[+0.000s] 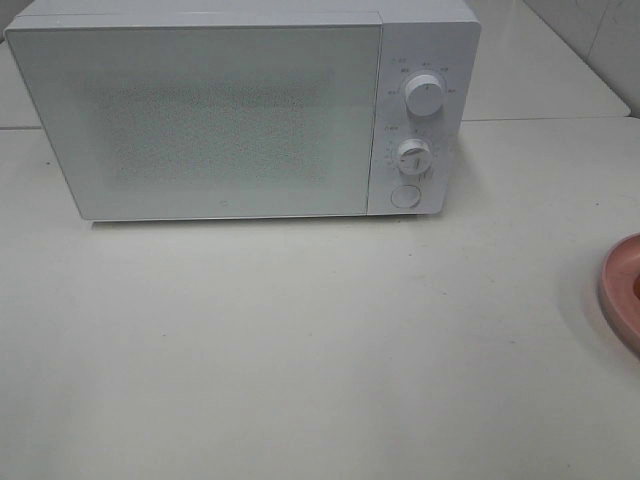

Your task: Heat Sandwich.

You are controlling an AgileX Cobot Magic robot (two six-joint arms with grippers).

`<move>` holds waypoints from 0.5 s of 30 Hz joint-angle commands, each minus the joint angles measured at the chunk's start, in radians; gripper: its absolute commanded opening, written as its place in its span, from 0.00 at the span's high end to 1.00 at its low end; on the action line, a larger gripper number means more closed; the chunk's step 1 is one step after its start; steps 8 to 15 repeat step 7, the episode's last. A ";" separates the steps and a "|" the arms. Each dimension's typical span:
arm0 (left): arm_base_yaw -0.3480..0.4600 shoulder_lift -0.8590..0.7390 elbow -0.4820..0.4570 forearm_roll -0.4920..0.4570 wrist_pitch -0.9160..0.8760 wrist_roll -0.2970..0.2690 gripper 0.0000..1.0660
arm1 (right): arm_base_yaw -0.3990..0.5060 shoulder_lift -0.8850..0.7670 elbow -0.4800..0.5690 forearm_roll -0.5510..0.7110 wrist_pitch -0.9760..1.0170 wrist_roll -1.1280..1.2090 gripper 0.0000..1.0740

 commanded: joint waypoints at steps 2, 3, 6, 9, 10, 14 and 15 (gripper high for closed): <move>0.002 -0.027 0.005 -0.002 -0.005 0.002 0.09 | -0.006 -0.019 0.001 0.001 -0.002 -0.003 0.29; 0.002 -0.027 0.005 -0.002 -0.005 0.002 0.09 | -0.006 -0.019 0.001 0.001 -0.002 -0.003 0.29; 0.002 -0.027 0.005 -0.002 -0.005 0.002 0.09 | -0.006 -0.019 0.001 0.001 -0.002 -0.003 0.29; 0.002 -0.027 0.005 -0.002 -0.005 0.002 0.09 | -0.006 -0.019 0.001 0.001 -0.002 -0.003 0.29; 0.002 -0.027 0.005 -0.002 -0.005 0.002 0.09 | -0.006 -0.019 0.001 0.001 -0.002 -0.003 0.29; 0.002 -0.027 0.005 -0.002 -0.005 0.002 0.09 | -0.006 -0.019 0.001 0.001 -0.002 -0.003 0.29; 0.002 -0.027 0.005 -0.002 -0.005 0.002 0.09 | -0.006 -0.019 0.001 0.001 -0.002 -0.003 0.29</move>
